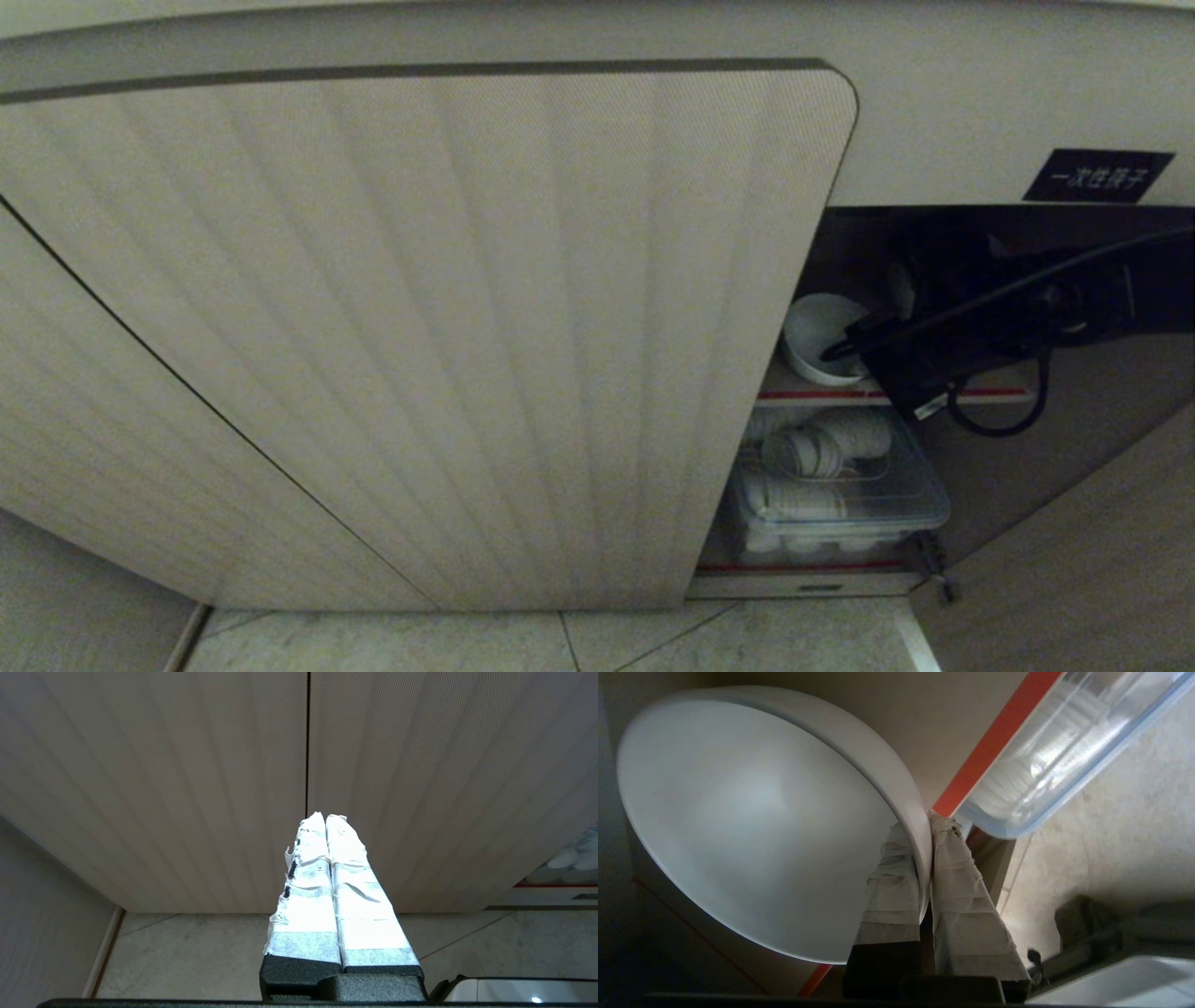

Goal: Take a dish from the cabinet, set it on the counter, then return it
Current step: Put it back into the cabinet

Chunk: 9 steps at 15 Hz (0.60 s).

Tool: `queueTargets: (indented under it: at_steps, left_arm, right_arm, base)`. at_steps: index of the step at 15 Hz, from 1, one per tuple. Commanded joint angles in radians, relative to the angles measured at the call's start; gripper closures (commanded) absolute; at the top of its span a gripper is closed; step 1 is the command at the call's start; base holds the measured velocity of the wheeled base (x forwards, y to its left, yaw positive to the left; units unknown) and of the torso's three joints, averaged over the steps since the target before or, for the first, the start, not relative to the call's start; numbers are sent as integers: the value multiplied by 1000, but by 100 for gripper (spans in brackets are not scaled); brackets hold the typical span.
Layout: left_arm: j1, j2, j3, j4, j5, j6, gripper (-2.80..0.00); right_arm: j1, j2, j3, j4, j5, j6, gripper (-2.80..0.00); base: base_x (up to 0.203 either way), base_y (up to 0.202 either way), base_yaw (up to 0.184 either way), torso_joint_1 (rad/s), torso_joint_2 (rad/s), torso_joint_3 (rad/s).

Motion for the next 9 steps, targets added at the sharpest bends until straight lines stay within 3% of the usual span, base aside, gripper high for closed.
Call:
queueTargets:
  at_steps: [1,3,9]
  left_arm:
    - [0,0,0,0,1,-1,0]
    - [1,0,0,0,1,-1,0]
    - [0,0,0,0,0,-1,0]
  right_arm:
    - [0,28,-47,35,8,23,0]
    - [-1,52,-92,43,11,73,0]
    - [-11,91,-162,89,16,80,0]
  base:
    - [0,0,0,0,0,0]
    - [0,0,0,0,0,0]
    - [0,0,0,0,0,0]
